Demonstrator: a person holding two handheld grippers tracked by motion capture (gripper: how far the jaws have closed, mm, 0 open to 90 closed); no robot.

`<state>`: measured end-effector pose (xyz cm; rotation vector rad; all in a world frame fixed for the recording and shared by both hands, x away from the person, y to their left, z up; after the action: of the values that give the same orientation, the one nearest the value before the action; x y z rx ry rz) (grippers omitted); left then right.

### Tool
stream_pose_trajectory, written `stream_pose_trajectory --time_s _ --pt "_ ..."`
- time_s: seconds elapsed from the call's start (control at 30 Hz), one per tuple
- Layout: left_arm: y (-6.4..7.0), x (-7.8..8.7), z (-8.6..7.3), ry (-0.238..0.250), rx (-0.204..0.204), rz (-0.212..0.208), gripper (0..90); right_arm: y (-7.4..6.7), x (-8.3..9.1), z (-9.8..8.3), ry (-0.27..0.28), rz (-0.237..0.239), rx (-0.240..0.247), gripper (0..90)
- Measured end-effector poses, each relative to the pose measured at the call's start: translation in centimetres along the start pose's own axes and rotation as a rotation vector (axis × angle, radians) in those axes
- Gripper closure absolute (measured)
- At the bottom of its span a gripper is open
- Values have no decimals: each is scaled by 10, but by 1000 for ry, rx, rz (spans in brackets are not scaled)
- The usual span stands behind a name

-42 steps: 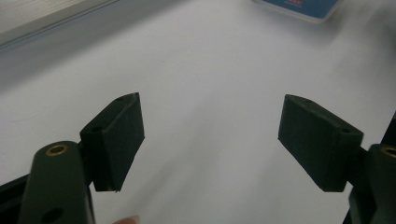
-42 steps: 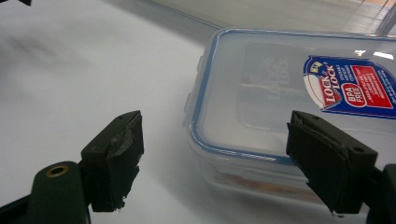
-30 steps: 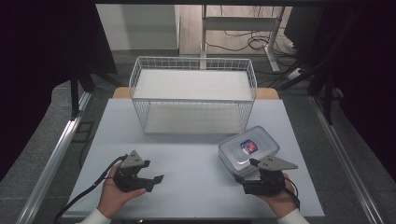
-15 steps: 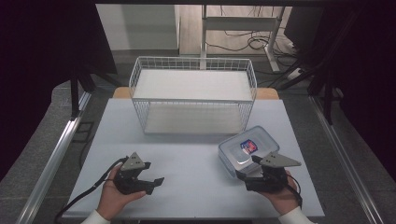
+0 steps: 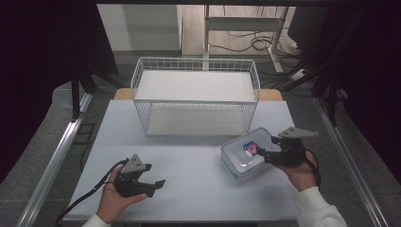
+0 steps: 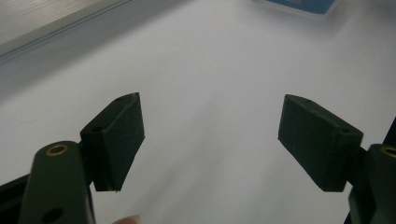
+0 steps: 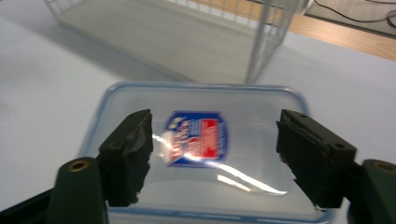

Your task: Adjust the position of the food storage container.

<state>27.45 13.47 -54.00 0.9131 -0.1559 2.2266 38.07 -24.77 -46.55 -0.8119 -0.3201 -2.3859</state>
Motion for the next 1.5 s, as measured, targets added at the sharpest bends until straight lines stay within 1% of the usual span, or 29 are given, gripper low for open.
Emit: stream_pose_trajectory --time_s 0.13,0.23,0.33,0.4,0.43,0.47,0.5,0.6,0.67,0.7,0.73,0.8,0.9,1.0,1.1,1.17,1.3,1.4,1.5 --pt "0 0 0 -2 4 2 221 22 -4 7 -24 -22 -28 354" --pt "-1 -1 0 -2 7 6 221 41 -9 8 -71 -39 -57 414" --pt "-1 -1 0 -5 6 5 221 58 -15 6 -109 -44 -86 495" --pt "-1 -2 -1 -11 5 3 221 69 -22 3 -148 -45 -100 543" --pt "-1 -2 -1 -11 5 3 221 69 -22 3 -148 -45 -100 543" --pt "-1 -3 -1 -15 4 4 221 78 -29 -1 -189 -52 -125 608" --pt "-1 -3 -1 -16 4 5 221 82 -32 -3 -210 -52 -129 632" --pt "-1 -3 -1 -17 5 6 221 90 -41 -8 -265 -66 -117 715" --pt "-1 -4 -2 -19 5 8 220 93 -45 -11 -295 -78 -105 777" --pt "-1 -4 -2 -19 5 8 221 93 -45 -11 -295 -78 -105 777" --pt "-1 -4 -2 -19 5 8 221 95 -49 -13 -315 -85 -94 844" --pt "-1 -3 -2 -20 3 9 220 96 -52 -17 -343 -81 -94 879" --pt "-1 -3 -2 -20 3 9 221 96 -54 -22 -378 -88 -78 884" --pt "-2 -2 -2 -19 3 8 220 96 -54 -25 -391 -98 -56 884" --pt "-2 -2 -1 -16 6 7 219 94 -53 -28 -408 -88 -42 886" --pt "-2 -2 -1 -18 7 6 219 93 -52 -27 -408 -84 -37 886" --pt "-2 -2 -1 -17 8 7 219 92 -51 -28 -409 -92 -12 888" --pt "-2 -2 -1 -16 9 7 219 90 -49 -30 -404 -72 -16 889" --pt "-2 -2 -1 -17 9 5 219 85 -47 -32 -401 -52 -18 889"
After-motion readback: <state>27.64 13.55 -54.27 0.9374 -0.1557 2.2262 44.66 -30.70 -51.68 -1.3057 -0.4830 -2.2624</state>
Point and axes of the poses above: each handheld gripper's, and its own axes: x roughly backward along the jaws, z roughly out of its top, y roughly to its right, the point moved 8 cm from there along -x, roughly forward along the jaws, and after that the axes turned 2 degrees about x, right-handed, at the moved point
